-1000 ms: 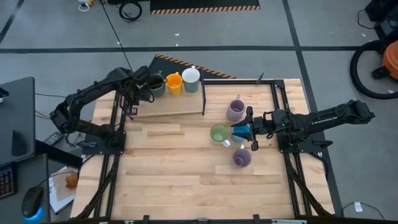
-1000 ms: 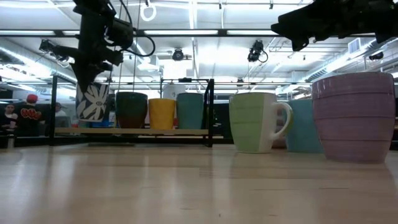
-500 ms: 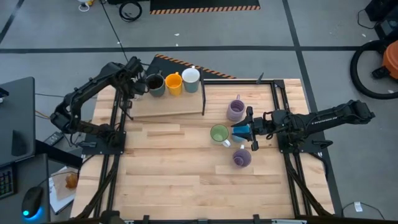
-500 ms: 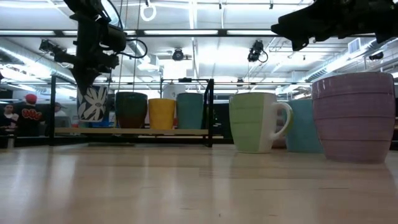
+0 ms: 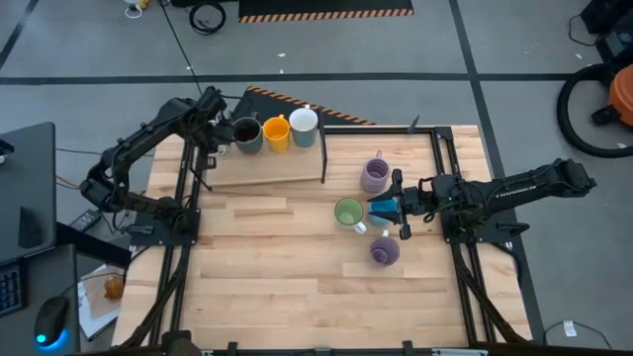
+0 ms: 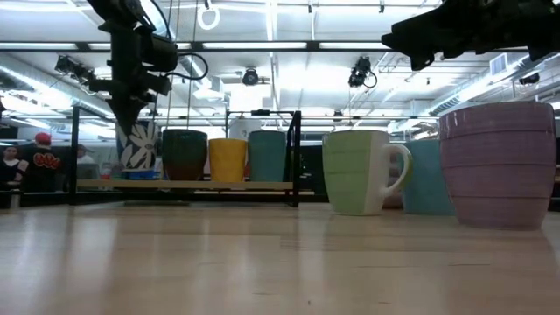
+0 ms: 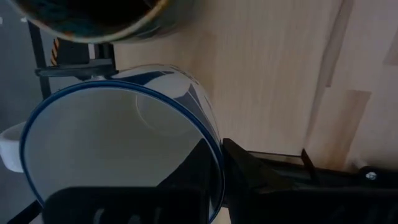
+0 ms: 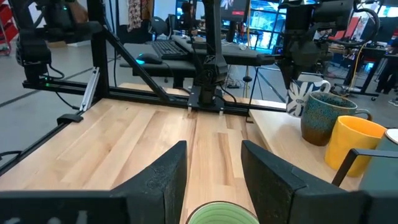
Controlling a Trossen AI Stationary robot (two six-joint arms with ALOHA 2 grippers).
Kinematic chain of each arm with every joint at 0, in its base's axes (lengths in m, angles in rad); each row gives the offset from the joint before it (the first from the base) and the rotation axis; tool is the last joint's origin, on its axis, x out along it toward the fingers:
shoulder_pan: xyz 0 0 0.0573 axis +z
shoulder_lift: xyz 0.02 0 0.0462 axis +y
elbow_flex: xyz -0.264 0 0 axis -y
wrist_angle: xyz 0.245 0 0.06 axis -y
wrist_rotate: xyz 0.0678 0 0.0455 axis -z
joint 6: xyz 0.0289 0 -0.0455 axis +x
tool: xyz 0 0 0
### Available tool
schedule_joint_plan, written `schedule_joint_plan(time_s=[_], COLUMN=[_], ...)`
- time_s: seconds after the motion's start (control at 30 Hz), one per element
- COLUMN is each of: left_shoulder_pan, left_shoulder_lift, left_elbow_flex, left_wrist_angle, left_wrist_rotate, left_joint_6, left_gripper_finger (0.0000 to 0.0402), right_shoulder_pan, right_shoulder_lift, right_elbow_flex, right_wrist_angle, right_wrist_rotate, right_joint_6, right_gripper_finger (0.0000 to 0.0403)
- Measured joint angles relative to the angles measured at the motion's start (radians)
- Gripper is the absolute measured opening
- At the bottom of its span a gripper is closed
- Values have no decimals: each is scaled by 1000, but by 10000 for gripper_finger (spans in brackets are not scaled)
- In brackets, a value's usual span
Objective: Place coffee mugs
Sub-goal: Put the blue and white mug on the shelf
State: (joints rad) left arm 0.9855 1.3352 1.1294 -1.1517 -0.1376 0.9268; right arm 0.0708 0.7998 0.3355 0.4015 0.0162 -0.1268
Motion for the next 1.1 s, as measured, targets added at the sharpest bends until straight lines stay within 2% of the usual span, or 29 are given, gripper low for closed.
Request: schedule_joint_plan(time_s=[0.3,0.47,0.7,0.9,1.1], left_shoulder_pan=[0,-1,-11,-31,-53], left_shoulder_lift=[-1,-2,2,1,0], left_elbow_flex=[-82,-84,-85,-85,-85], left_wrist_angle=[10,18,61,107,121], left_wrist_rotate=[1,-1,-26,-30,-114], left_joint_6=[0,-21,-25,-19,6], left_gripper_finger=[31,42,71,116,149], right_shoulder_pan=[0,0,0,0,0], right_shoulder_lift=[0,0,0,0,0], right_elbow_flex=[0,0,0,0,0], right_wrist_angle=[0,7,9,9,8], right_wrist_rotate=[0,0,0,0,0], right_joint_6=[0,0,1,1,1], right_gripper_finger=[158,158,158,158,158])
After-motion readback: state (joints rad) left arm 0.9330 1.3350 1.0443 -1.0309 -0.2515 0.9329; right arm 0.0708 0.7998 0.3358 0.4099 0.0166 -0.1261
